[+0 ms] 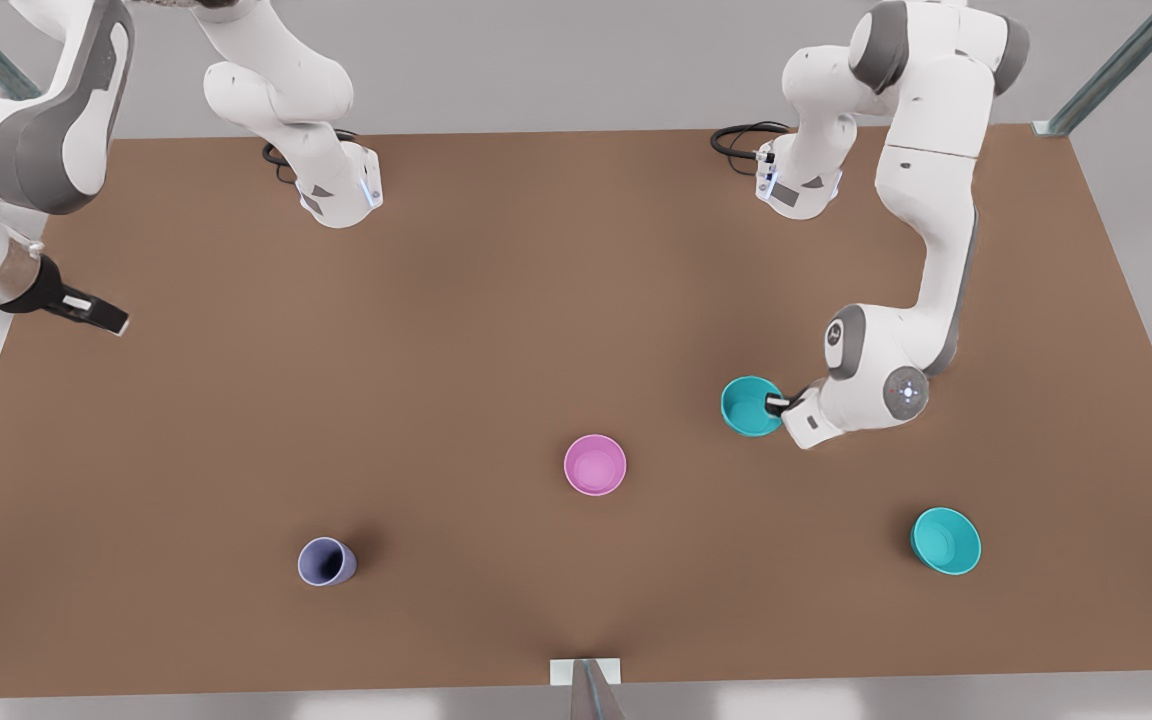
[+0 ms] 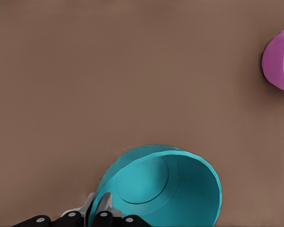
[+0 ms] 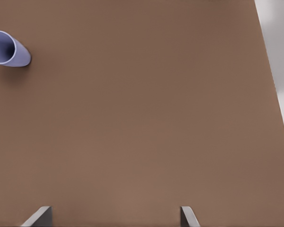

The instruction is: Stack the blue bowl on the pink bowl

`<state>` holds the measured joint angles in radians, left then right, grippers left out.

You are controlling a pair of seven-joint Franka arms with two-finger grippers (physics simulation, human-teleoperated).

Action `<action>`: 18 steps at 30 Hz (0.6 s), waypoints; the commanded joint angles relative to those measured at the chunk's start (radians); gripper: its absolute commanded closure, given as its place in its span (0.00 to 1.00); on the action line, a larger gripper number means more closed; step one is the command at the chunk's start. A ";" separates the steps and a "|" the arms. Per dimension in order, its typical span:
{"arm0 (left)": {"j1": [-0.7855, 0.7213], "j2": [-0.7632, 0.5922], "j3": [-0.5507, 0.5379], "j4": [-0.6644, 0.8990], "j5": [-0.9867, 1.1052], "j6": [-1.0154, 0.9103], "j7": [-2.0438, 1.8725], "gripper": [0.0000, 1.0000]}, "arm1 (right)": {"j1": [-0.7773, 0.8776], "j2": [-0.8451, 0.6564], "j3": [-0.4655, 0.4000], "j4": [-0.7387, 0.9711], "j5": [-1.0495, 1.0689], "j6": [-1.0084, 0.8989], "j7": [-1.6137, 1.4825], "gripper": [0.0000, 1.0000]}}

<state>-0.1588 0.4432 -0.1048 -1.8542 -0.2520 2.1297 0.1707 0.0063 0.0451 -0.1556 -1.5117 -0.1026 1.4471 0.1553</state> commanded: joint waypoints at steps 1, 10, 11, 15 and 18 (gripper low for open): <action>-0.051 0.022 -0.070 0.082 -0.016 -0.027 -0.571 0.79 | 0.159 0.022 -0.002 0.016 0.018 -0.007 -0.376 0.00; -0.251 0.440 -0.056 0.741 0.043 -0.149 -0.979 0.79 | 0.084 0.205 -0.013 0.223 0.092 -0.085 -0.362 0.00; -0.251 0.450 -0.056 0.741 0.043 -0.122 -0.979 0.79 | 0.084 0.205 -0.013 0.222 0.090 -0.085 -0.365 0.00; -0.239 0.454 -0.058 0.736 0.037 -0.113 -0.979 0.79 | 0.084 0.206 -0.015 0.222 0.093 -0.085 -0.364 0.00; -0.239 0.468 -0.059 0.736 0.039 -0.106 -0.978 0.79 | 0.081 0.206 -0.015 0.225 0.098 -0.085 -0.352 0.00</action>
<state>-0.3976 0.9111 -0.1634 -1.1187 -0.2094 2.0126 -0.4408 0.0879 0.2528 -0.1700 -1.2869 -0.0103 1.3705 -0.0744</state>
